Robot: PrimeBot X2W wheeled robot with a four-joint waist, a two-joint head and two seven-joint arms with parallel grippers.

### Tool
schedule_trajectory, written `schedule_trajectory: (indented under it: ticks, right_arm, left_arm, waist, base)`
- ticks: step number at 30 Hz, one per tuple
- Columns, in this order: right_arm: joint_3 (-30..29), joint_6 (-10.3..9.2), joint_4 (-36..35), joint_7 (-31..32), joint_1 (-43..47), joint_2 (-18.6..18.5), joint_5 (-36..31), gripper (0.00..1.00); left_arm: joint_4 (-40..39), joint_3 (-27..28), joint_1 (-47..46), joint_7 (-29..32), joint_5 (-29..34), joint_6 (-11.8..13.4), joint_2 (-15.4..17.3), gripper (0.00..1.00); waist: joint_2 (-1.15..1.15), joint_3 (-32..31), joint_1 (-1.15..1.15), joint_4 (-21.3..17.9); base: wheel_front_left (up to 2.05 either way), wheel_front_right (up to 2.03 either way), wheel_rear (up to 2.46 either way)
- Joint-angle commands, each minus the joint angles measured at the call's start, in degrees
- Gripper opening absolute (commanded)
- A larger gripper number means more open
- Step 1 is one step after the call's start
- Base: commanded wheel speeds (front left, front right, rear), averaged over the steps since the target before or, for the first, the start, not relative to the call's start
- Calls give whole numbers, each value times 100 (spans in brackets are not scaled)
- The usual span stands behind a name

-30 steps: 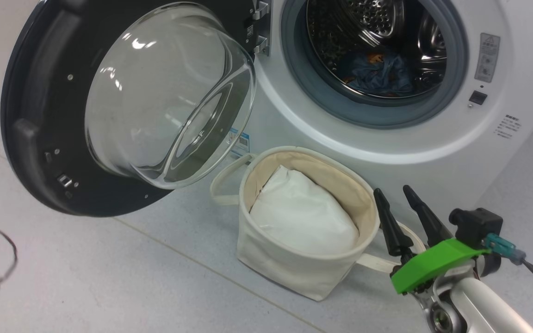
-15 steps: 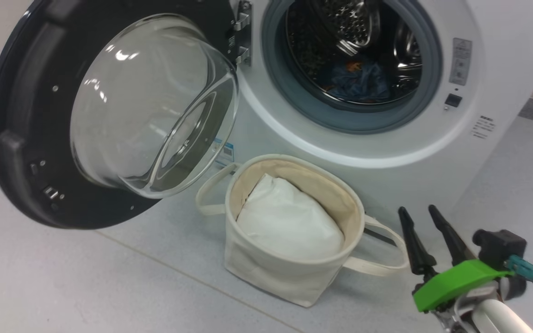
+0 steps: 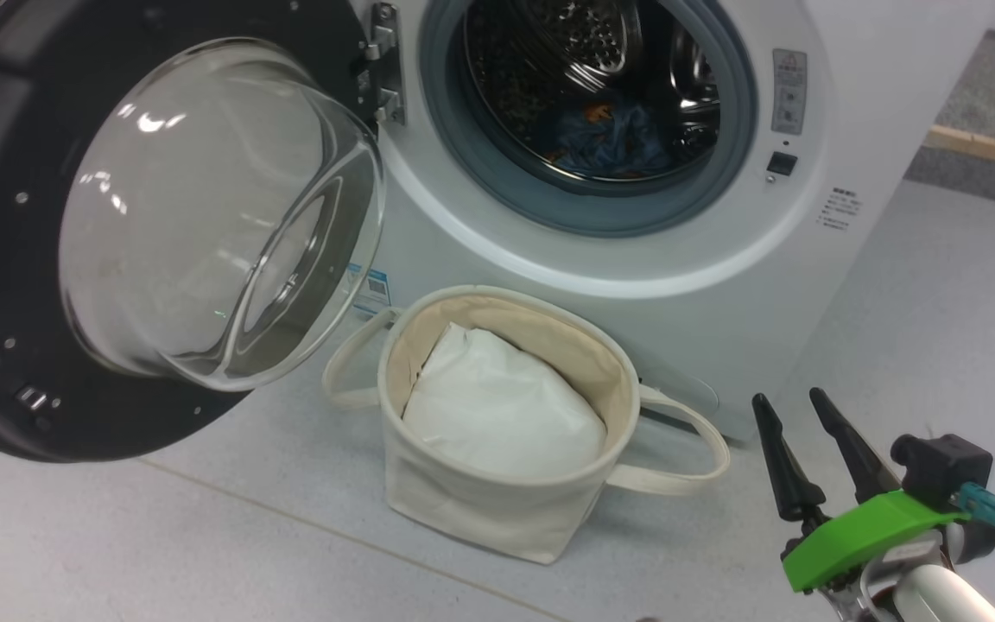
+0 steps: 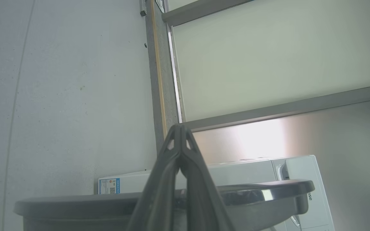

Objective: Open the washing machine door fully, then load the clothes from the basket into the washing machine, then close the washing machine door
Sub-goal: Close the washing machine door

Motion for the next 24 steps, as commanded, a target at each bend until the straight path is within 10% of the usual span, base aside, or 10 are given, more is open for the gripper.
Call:
schedule_trajectory:
  ticks: [1, 24]
  right_arm:
    - [78, 3, -175, -45, -258, -158, -19, 100]
    - [-43, 3, -138, -45, -185, 26, 29, 100]
  left_arm:
    - [-80, 67, -231, 57, -42, -70, 356, 0]
    - [1090, -862, -564, 2581, 15, -695, 142, 0]
  waist:
    - [0, 54, 0, -46]
    - [0, -21, 0, 206]
  base:
    - [0, 0, 0]
    - [0, 0, 0]
